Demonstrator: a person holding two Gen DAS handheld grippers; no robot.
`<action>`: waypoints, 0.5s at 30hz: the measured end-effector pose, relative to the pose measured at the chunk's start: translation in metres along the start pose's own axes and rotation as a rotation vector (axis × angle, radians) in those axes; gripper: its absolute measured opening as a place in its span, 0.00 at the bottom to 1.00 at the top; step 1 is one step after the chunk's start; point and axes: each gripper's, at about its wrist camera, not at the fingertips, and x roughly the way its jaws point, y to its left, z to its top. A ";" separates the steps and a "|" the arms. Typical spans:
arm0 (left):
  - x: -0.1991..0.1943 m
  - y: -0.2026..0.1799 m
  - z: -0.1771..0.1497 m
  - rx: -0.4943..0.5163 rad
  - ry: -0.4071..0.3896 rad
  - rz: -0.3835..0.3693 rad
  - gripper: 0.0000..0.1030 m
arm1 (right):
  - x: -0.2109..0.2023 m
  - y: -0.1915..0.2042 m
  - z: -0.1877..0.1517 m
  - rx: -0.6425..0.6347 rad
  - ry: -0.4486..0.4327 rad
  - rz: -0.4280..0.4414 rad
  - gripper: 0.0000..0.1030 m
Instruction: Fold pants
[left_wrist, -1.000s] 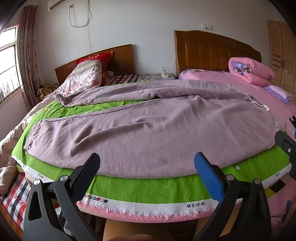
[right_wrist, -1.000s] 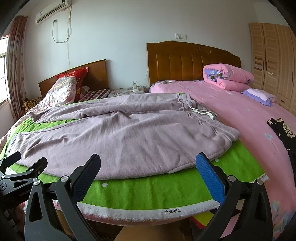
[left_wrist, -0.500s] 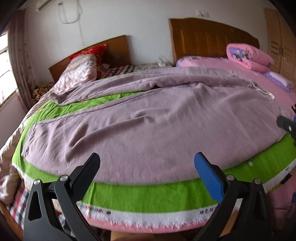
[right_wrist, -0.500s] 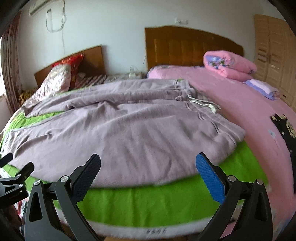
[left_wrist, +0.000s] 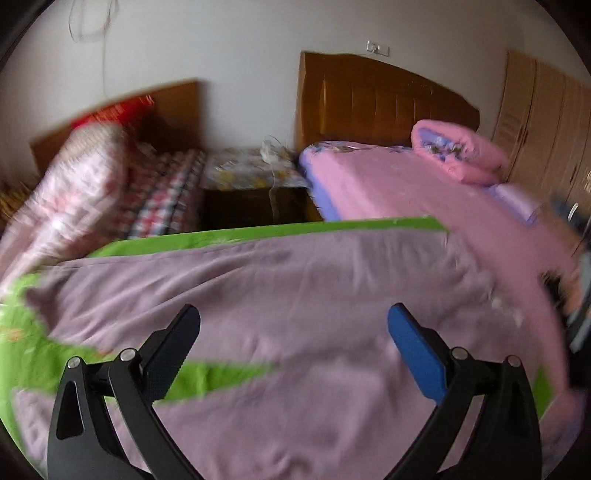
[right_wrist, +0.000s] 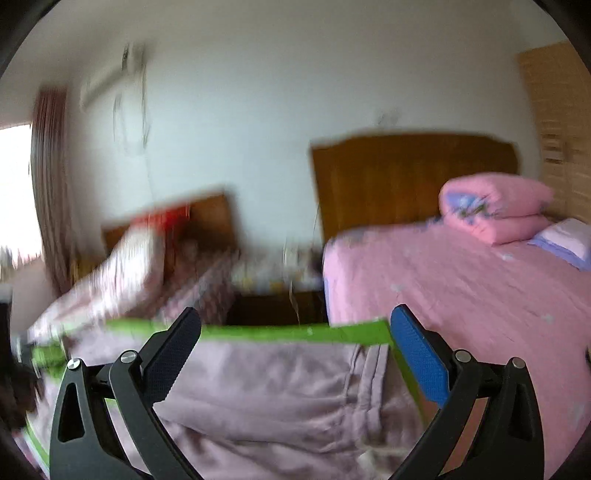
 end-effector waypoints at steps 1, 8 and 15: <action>0.017 0.007 0.011 -0.012 -0.012 0.004 0.99 | 0.028 -0.007 0.002 -0.030 0.071 0.032 0.96; 0.184 0.025 0.066 0.207 0.189 -0.091 0.98 | 0.210 -0.027 -0.027 -0.296 0.518 0.260 0.96; 0.258 0.010 0.072 0.557 0.297 -0.223 0.96 | 0.294 -0.022 -0.047 -0.413 0.735 0.390 0.93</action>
